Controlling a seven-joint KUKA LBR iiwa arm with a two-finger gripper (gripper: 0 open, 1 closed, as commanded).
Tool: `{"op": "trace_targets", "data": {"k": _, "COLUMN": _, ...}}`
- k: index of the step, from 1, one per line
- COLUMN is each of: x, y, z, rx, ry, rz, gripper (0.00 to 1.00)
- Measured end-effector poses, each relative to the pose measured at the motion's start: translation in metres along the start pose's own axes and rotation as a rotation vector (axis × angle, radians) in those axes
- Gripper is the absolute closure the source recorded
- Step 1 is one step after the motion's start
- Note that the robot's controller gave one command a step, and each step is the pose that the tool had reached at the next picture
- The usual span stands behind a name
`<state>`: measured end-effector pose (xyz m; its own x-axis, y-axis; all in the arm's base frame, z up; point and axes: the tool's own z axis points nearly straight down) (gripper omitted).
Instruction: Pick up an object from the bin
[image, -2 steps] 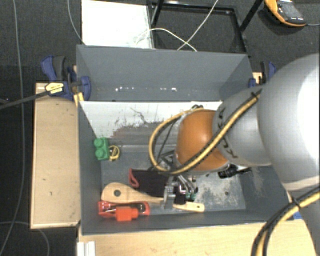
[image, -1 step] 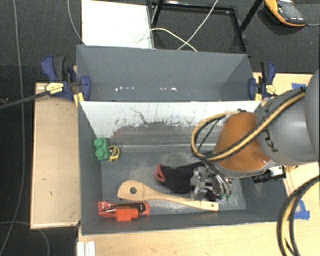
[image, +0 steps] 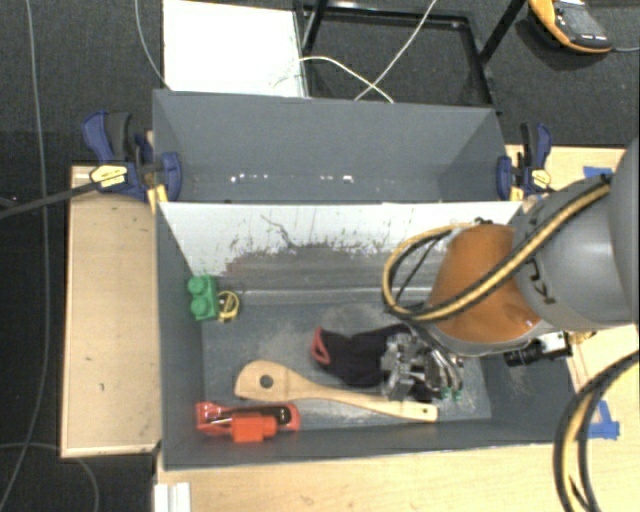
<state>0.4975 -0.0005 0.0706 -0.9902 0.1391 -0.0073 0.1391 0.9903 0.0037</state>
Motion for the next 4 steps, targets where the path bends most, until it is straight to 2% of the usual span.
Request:
{"op": "trace_targets", "data": {"k": 1, "x": -0.006, "y": -0.001, "z": -0.116, "rx": 0.0, "ry": 0.002, "rz": -0.01, "gripper": 1.0}}
{"op": "trace_targets", "data": {"k": 2, "x": -0.013, "y": 0.0, "z": -0.117, "rx": -0.002, "ry": -0.018, "rz": -0.01, "gripper": 1.0}}
{"op": "trace_targets", "data": {"k": 3, "x": -0.022, "y": -0.071, "z": -0.135, "rx": 0.001, "ry": -0.023, "rz": -0.026, "gripper": 1.0}}
{"op": "trace_targets", "data": {"k": 4, "x": -0.021, "y": -0.054, "z": -0.17, "rx": -0.002, "ry": -0.003, "rz": -0.007, "gripper": 1.0}}
